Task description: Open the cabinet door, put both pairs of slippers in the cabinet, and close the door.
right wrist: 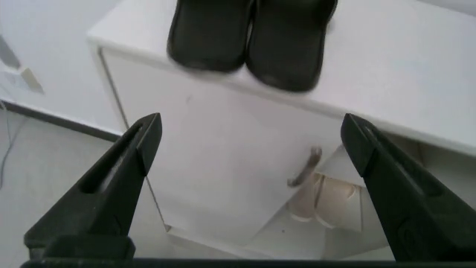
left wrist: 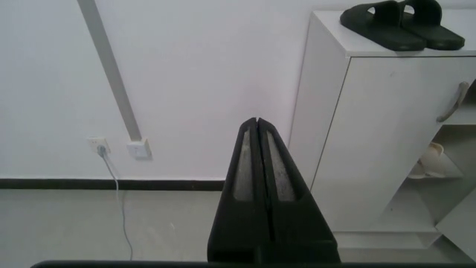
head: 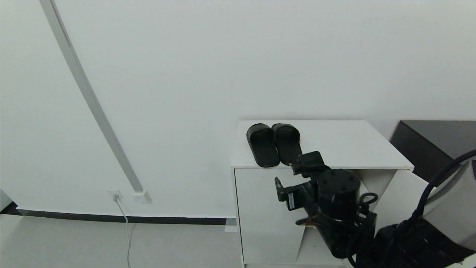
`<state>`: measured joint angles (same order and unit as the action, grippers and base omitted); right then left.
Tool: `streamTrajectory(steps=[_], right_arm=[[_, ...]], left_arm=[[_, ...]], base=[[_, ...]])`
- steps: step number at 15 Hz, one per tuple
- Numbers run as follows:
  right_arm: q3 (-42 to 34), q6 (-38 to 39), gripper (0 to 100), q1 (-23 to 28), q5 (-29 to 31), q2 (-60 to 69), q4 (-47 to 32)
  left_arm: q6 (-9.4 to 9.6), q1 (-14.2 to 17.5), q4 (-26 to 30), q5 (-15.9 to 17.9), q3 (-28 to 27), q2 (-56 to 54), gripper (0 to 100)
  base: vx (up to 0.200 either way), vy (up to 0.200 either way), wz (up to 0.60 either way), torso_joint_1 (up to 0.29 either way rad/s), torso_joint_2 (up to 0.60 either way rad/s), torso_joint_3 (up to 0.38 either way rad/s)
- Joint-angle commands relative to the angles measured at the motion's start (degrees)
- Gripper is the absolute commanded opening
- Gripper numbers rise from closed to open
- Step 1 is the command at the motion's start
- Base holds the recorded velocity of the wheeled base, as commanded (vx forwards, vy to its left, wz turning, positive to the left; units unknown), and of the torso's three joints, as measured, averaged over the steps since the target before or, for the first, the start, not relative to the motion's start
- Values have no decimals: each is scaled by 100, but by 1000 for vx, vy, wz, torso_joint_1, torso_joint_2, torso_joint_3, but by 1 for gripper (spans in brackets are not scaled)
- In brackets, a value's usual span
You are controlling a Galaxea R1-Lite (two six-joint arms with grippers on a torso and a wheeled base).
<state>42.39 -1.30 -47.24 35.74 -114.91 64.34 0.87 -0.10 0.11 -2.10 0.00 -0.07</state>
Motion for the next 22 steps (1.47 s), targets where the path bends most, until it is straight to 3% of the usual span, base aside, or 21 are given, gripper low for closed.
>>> streamTrajectory(steps=[1, 2, 3, 5, 12, 15, 19, 22], right_arm=[[1193, 377, 100, 127, -6, 206, -1266], [1457, 579, 100, 127, -6, 276, -1811], [1975, 1097, 100, 118, -6, 373, -3050], [2423, 1695, 100, 118, 3, 461, -4105], [2169, 2020, 100, 118, 20, -5, -4026], [2186, 1888, 100, 171, 38, -620, -3059], [2494, 1150, 100, 435, -67, -1262, -2022], [2889, 1132, 100, 602, -111, -1552, -2031]], left_arm=[[1, 1, -2, -1, 0, 7, 0], [1, 1, 7, -1, 0, 7, 0], [1, 1, 7, 8, 0, 7, 0], [1, 1, 7, 8, 0, 7, 0], [1, 1, 7, 8, -9, 7, 0], [-7, 1, 7, 8, 0, 7, 0], [-16, 1, 7, 8, 0, 7, 0], [-16, 1, 7, 8, 0, 7, 0]], base=[[0, 0, 0, 0, 0, 0], [0, 0, 0, 0, 0, 0], [0, 0, 0, 0, 0, 0], [200, 0, 0, 5, 2, 2], [200, 0, 0, 1, -2, 0], [200, 0, 0, 7, 4, 4], [0, 0, 0, 0, 0, 0], [0, 0, 0, 0, 0, 0]])
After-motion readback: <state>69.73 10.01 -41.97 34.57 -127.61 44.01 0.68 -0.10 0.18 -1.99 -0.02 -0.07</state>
